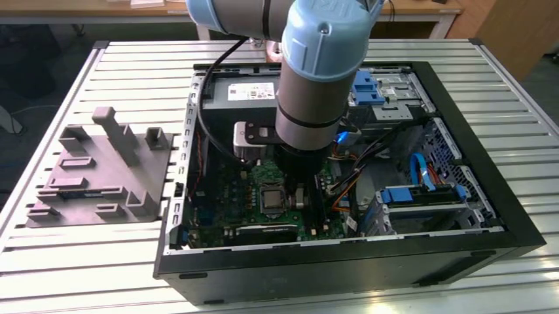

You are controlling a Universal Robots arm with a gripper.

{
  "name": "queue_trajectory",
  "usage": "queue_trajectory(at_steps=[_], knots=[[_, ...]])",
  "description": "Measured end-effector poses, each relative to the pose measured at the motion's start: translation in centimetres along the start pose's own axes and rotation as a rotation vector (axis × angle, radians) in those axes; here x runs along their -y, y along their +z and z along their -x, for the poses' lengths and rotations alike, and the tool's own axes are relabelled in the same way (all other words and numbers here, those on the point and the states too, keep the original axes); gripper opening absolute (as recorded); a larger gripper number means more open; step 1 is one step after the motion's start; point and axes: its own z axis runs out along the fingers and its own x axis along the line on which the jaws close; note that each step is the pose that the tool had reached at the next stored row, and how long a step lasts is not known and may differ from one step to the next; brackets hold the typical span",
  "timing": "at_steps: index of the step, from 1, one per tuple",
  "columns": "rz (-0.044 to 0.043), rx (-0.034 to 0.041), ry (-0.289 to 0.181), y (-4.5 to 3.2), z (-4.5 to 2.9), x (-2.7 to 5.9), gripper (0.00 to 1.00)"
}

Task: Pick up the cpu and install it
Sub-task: 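Install the first cpu locking lever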

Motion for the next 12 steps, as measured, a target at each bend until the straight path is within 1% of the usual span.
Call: queue_trajectory(at_steps=[6,12], knots=[[0.0001,-0.0012,-0.013,0.5,-0.31,0.03,0.11],[0.0001,-0.0014,-0.016,0.56,-0.33,0.04,0.11]])
